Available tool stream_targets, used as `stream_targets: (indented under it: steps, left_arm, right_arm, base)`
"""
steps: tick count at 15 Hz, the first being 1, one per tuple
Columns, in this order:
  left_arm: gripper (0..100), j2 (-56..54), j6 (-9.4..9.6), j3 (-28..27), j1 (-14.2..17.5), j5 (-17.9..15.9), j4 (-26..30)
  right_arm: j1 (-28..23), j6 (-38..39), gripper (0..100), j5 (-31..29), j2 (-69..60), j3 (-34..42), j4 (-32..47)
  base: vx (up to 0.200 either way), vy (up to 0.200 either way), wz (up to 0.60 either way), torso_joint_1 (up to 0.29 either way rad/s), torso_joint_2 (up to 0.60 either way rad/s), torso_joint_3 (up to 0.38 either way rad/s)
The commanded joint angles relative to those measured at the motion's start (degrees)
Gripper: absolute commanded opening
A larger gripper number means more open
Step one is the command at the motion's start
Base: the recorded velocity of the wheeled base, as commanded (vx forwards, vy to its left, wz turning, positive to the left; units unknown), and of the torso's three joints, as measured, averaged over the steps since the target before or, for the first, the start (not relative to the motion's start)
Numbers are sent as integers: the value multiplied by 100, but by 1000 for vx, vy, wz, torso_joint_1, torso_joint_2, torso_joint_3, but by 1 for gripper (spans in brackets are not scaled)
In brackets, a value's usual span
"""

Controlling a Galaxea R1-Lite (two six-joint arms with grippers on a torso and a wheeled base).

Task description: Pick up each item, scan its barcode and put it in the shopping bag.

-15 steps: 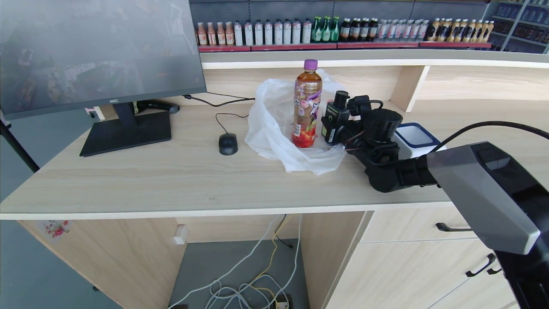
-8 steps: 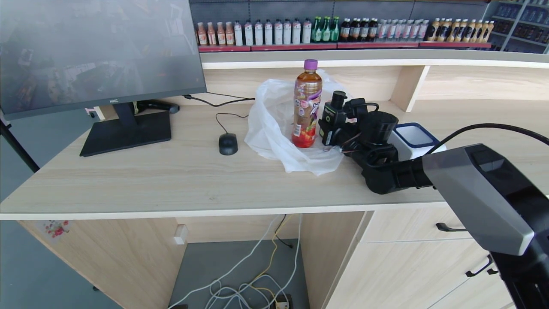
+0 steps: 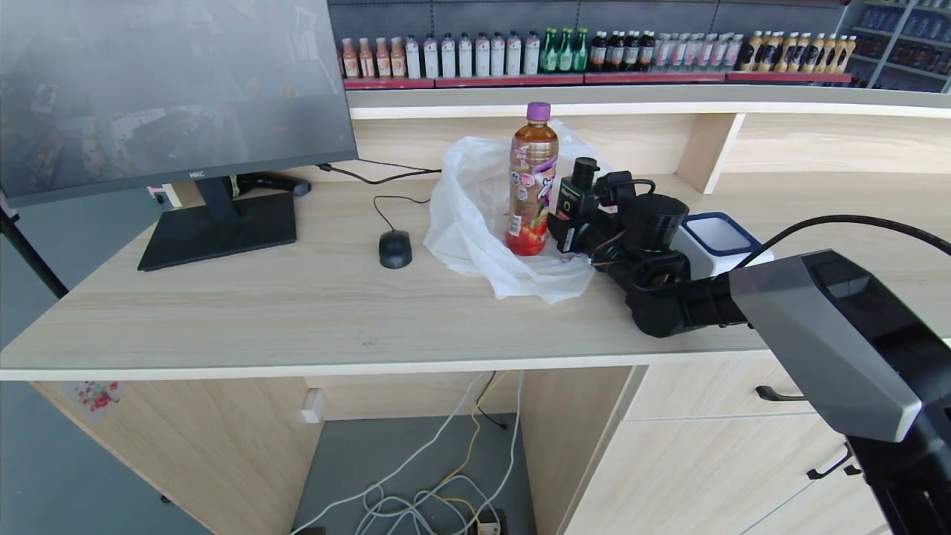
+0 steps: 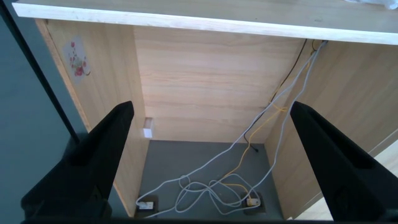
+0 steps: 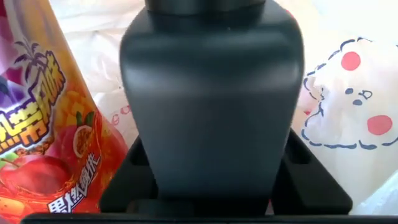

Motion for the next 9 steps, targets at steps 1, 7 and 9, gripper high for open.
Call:
stream_targets:
  steps: [1,7,9]
  left_arm:
    - [100,-2,-4,0,-4,0,0]
    - [100,-2,-4,0,-4,0,0]
    - [100,-2,-4,0,-4,0,0]
  right_arm:
    - [-27,-4,100,1,-18,8,-70]
    - [-141,31,100,19,-53,255,-598]
    - [-141,31,100,19,-115,325,-765]
  base:
    - [0,0,0,0,0,0]
    - [0,0,0,0,0,0]
    - [0,0,0,0,0,0]
